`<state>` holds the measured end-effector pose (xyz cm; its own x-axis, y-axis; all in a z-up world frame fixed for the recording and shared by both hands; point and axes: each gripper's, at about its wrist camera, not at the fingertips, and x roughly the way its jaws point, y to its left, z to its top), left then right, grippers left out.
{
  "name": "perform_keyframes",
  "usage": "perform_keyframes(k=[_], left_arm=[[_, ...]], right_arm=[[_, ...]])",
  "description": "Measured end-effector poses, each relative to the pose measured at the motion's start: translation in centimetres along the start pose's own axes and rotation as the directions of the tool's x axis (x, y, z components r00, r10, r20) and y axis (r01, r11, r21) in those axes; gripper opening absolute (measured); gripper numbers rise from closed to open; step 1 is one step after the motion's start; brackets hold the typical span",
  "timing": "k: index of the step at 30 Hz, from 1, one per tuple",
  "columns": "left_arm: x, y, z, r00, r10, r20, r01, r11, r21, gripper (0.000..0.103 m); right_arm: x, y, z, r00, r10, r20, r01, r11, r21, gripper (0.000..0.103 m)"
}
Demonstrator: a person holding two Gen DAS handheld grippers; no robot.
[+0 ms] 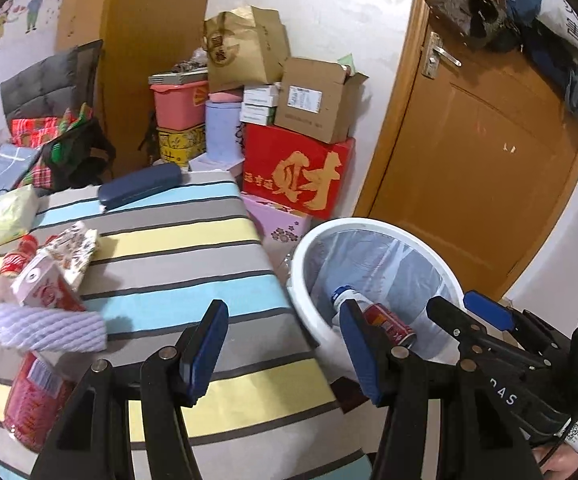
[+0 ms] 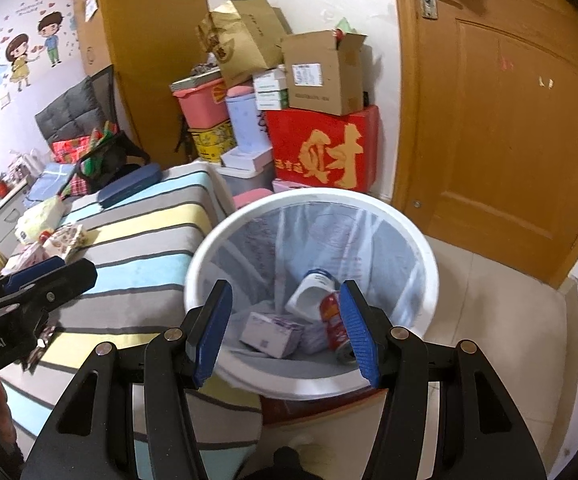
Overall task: Collect trash
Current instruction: 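Move both open tools back over the table, then grasp the large red can with the left tool while the right tool reaches the brown snack wrapper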
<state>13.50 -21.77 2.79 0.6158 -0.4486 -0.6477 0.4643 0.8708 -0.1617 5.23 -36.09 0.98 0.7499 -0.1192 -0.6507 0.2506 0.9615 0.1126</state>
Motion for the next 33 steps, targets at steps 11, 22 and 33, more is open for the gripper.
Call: perform_keyframes(k=[11,22,33], left_arm=[[-4.2,5.2,-1.7,0.996,0.084,0.042,-0.08,0.994,-0.079,0.058],[-8.5,10.7,-4.4,0.976,0.202,0.075,-0.191,0.972,-0.134,0.063],[-9.6,16.2,-7.1,0.972,0.235,0.019,-0.227,0.956,-0.188,0.066]], right_arm=[[-0.8,3.8,-0.6,0.998,0.061,0.022,-0.06,0.997,-0.042,0.057],[-0.5,7.5,-1.3,0.993,0.118,0.008,-0.117,0.99,-0.077,0.057],[0.2,11.7,-2.4,0.985,0.168,-0.037,-0.172,0.975,-0.138,0.057]])
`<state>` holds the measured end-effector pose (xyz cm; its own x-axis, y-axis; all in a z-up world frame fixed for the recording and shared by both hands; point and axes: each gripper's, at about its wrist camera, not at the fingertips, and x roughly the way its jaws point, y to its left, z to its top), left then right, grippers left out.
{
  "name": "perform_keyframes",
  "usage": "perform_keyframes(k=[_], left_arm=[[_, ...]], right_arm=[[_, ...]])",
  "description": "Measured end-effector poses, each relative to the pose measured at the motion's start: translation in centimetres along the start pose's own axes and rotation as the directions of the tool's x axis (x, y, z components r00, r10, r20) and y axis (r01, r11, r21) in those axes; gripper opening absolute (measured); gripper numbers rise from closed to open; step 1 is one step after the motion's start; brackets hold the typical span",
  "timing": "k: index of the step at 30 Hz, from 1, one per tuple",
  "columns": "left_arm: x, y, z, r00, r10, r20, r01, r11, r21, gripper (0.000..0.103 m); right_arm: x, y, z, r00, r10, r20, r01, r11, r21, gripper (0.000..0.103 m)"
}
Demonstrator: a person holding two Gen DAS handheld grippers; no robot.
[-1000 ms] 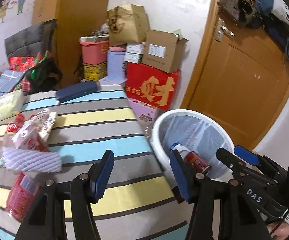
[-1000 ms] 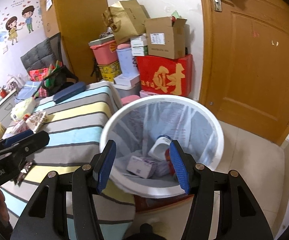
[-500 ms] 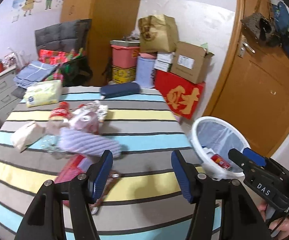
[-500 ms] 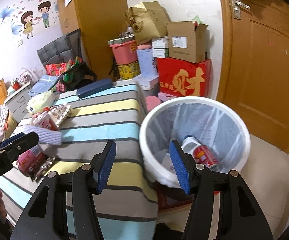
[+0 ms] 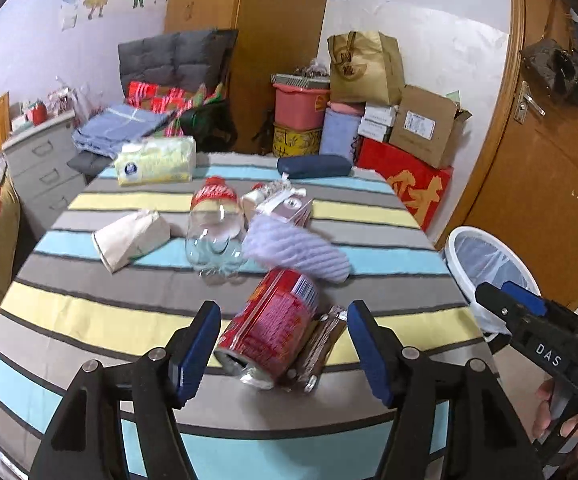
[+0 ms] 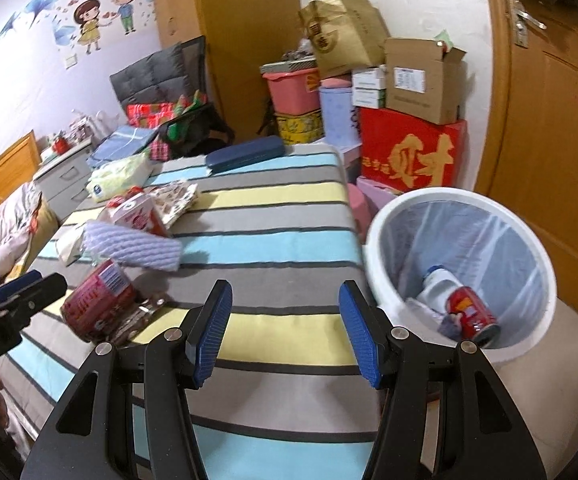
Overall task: Collect trash
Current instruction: 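Grasp the large red can with the left tool while the right tool reaches the brown snack wrapper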
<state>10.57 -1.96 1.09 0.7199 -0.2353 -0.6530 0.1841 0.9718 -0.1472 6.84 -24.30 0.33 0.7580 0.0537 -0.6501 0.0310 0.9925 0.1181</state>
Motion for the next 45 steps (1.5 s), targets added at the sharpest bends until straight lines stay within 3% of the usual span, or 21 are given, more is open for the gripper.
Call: perform_keyframes(k=[8,12,16,19,22,25,35,45], left_arm=[[2.7,1.7,-0.4,0.998,-0.022,-0.065,0.023,1.0,0.017,0.066],[4.7,1.7,-0.4,0.991,-0.066,-0.115,0.071,0.997,0.042,0.067],[6.0,1.5,-0.3,0.991,-0.031,-0.134,0.043,0.995,0.085,0.067],[6.6,2.0,-0.1,0.986,-0.072,-0.151,0.081,0.995,0.055,0.067],[6.6,2.6,0.0,0.986,-0.088,-0.14,0.095,0.994,0.046,0.066],[6.1,3.6,0.1,0.986,-0.104,-0.128,0.107,0.994,0.012,0.058],[4.2,8.0,-0.8,0.995,-0.026,-0.099,0.017,0.996,-0.089,0.058],[2.8,10.0,-1.7,0.996,-0.02,-0.09,0.008,0.991,-0.133,0.058]], right_arm=[[1.0,2.1,-0.5,0.999,0.012,-0.033,-0.013,1.0,-0.024,0.057],[1.6,2.9,-0.6,0.999,0.009,-0.053,-0.011,0.999,-0.036,0.057],[2.1,4.0,-0.7,0.998,0.008,-0.066,-0.011,0.999,-0.049,0.057],[2.6,4.7,-0.8,0.997,0.005,-0.081,-0.01,0.998,-0.058,0.057],[2.9,5.4,-0.9,0.996,0.013,-0.092,-0.019,0.998,-0.068,0.057],[3.4,6.3,-1.0,0.994,0.015,-0.106,-0.023,0.997,-0.079,0.057],[4.4,9.0,-1.5,0.983,0.08,-0.163,-0.097,0.991,-0.096,0.057],[5.9,11.2,-2.1,0.972,0.092,-0.218,-0.115,0.989,-0.097,0.057]])
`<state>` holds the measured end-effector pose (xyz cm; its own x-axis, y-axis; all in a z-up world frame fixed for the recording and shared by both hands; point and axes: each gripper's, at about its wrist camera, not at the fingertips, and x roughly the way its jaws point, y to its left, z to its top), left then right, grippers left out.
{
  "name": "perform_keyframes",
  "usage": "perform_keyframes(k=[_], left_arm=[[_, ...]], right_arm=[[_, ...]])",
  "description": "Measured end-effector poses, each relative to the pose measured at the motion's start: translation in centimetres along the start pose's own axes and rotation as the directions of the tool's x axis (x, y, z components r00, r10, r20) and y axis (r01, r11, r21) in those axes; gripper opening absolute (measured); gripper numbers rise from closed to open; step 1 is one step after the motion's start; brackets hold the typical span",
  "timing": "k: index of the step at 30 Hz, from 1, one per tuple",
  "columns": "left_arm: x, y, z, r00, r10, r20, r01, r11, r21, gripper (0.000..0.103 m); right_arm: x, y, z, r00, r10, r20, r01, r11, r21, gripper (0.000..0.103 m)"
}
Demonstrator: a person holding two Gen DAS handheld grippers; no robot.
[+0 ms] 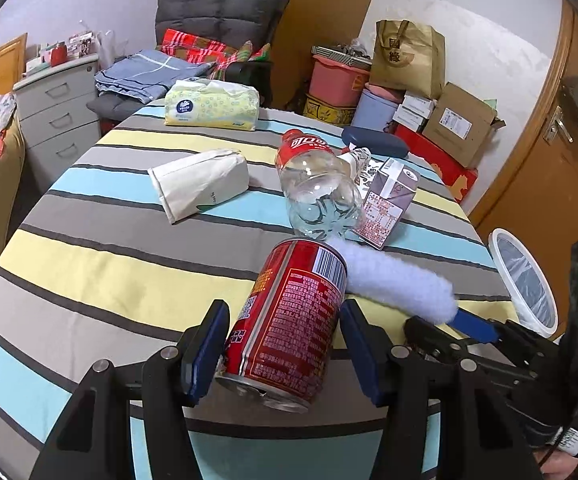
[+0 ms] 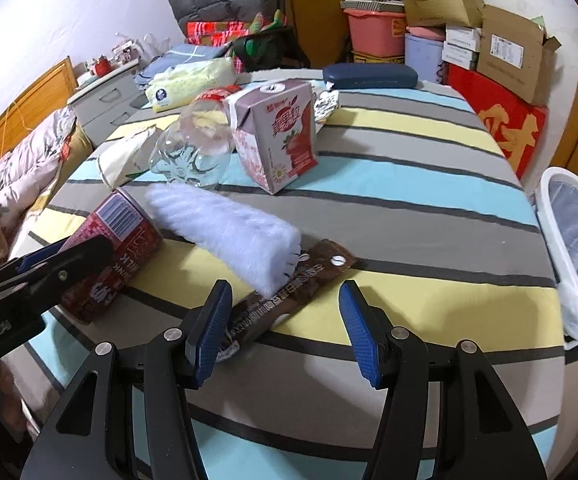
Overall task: Collect trash
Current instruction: 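Grasp the large red can with the left tool while the right tool reaches the brown snack wrapper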
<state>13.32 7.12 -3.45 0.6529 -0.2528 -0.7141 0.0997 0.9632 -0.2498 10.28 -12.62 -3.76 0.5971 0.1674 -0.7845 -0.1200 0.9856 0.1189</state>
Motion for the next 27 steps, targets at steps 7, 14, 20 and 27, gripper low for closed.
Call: perform_keyframes(k=[7,14,20,27], left_arm=[[0.3,0.1,-0.2,1.0,-0.015,-0.007,0.015,1.0,-0.007,0.058],[1.0,0.2,-0.2,1.0,-0.012,-0.026,0.011,1.0,-0.006,0.058],[1.2,0.6,0.1,1.0,-0.002,-0.026,0.001,1.0,-0.014,0.058],[1.9,0.9,-0.2,0.999,0.009,-0.053,-0.01,1.0,-0.028,0.058]], right_arm=[[0.3,0.9,0.1,0.998,-0.063,0.001,0.063,0.997,-0.039,0.057],[-0.1,0.2,-0.2,0.997,-0.08,0.009,0.08,0.996,-0.045,0.054],[-0.5,-0.7,-0.5,0.995,-0.094,0.017,0.094,0.995,-0.031,0.032],[-0.9,-1.9,-0.9,0.998,-0.065,0.022,0.064,0.998,0.006,0.022]])
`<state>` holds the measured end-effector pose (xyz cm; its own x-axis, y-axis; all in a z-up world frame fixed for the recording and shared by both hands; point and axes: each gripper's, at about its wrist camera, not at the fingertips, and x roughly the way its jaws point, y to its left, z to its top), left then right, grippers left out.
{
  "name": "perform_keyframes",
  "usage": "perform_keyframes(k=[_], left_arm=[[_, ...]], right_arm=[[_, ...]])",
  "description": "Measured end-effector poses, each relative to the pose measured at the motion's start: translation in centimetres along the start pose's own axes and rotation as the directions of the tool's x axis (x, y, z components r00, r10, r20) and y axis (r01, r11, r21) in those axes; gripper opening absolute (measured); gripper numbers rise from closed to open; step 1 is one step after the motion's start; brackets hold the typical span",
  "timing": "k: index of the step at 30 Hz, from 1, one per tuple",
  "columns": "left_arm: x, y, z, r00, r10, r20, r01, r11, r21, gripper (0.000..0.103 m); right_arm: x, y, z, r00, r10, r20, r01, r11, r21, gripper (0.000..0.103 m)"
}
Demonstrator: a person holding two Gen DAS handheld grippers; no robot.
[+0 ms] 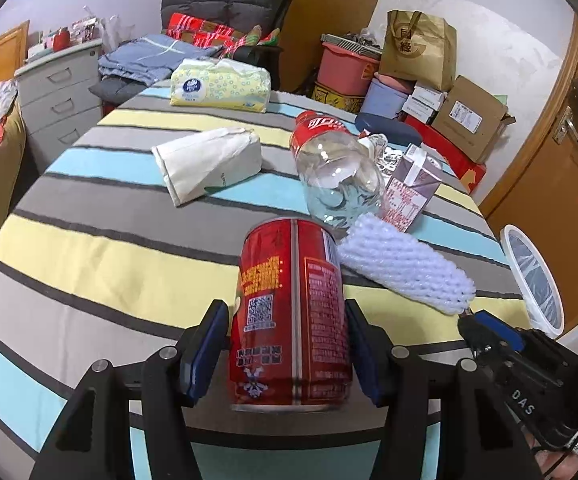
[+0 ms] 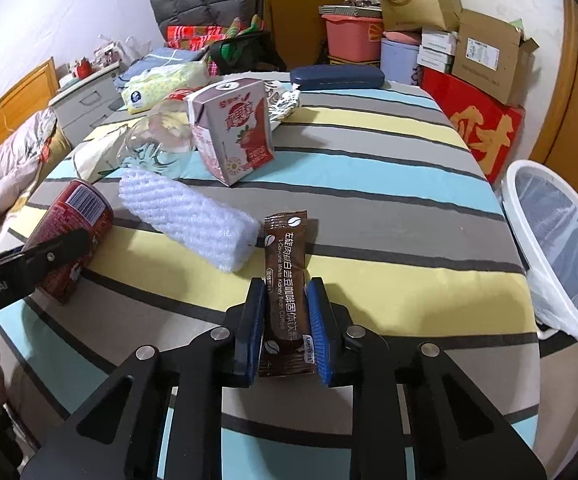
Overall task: Collect trash
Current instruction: 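Grasp the large red can with the left tool while the right tool reaches the brown snack wrapper, then carry the red can and brown wrapper over the white bin and open both tools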
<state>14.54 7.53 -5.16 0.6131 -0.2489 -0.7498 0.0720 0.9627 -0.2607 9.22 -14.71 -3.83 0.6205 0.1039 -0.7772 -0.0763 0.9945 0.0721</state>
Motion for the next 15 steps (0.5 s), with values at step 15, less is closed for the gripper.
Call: perform_keyframes(k=[15], left_arm=[[-0.67,-0.45,-0.17,1.0,0.022,0.017,-0.022,1.0,0.006,0.052]], right_arm=[[-0.81,-0.82,-0.3,0.999,0.016,0.037,-0.017,0.999,0.034,0.021]])
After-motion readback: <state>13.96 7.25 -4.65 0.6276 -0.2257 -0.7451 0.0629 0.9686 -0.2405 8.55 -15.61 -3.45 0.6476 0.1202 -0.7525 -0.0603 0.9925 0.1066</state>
